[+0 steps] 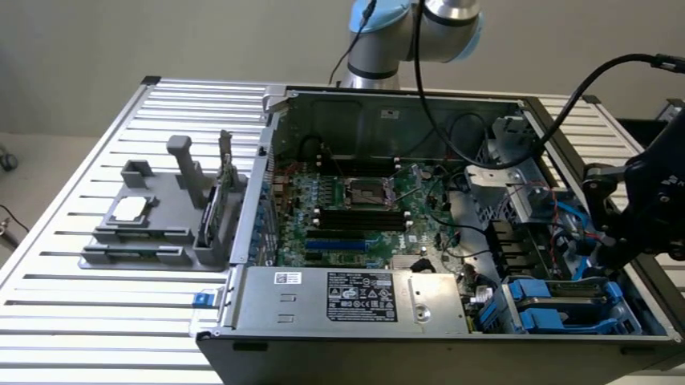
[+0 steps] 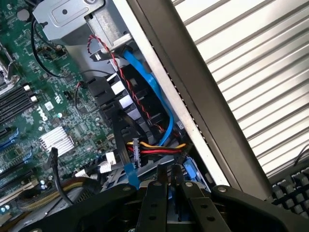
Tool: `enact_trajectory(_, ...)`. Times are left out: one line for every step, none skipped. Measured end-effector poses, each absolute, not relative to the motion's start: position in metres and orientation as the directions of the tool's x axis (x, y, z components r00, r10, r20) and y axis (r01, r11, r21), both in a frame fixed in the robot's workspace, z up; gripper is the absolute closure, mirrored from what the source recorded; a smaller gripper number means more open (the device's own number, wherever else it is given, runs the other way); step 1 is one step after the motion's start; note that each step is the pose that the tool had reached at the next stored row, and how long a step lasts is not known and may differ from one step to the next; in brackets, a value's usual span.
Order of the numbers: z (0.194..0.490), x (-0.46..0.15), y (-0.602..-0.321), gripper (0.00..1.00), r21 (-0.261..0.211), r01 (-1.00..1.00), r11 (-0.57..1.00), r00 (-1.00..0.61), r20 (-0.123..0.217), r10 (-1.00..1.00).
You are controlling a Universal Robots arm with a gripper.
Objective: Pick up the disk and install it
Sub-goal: 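Insert the first disk wire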
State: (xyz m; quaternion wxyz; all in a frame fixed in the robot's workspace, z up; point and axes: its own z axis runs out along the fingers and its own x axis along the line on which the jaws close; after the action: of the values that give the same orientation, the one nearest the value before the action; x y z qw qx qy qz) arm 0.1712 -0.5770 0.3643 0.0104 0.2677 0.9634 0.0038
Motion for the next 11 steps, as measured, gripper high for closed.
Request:
enact_trajectory(0.3643,0.1718,-0.5775,0.82,0.013,0.517,0.856,-0.855,-0.018,0.518)
enact_trajectory(0.3642,0.1722,-0.5782,0.82,0.013,0.519,0.855,-0.854,-0.018,0.519)
enact_trajectory(0.3643,0.1726,-0.5789,0.82,0.013,0.521,0.854,-0.853,-0.018,0.521)
enact_trajectory(0.3643,0.173,-0.5795,0.82,0.013,0.523,0.853,-0.852,-0.018,0.523)
enact_trajectory(0.3643,0.1732,-0.5801,0.82,0.013,0.525,0.851,-0.851,-0.018,0.525)
enact_trajectory(0.3643,0.1735,-0.5807,0.82,0.013,0.527,0.85,-0.85,-0.018,0.527)
enact_trajectory(0.3643,0.1738,-0.5813,0.82,0.013,0.529,0.849,-0.848,-0.018,0.529)
enact_trajectory(0.3643,0.174,-0.5819,0.82,0.013,0.532,0.847,-0.847,-0.018,0.532)
enact_trajectory(0.3643,0.1741,-0.5824,0.82,0.013,0.534,0.845,-0.845,-0.018,0.534)
enact_trajectory(0.3643,0.1742,-0.5828,0.82,0.013,0.537,0.843,-0.843,-0.018,0.537)
enact_trajectory(0.3643,0.1744,-0.5832,0.82,0.014,0.541,0.841,-0.841,-0.017,0.541)
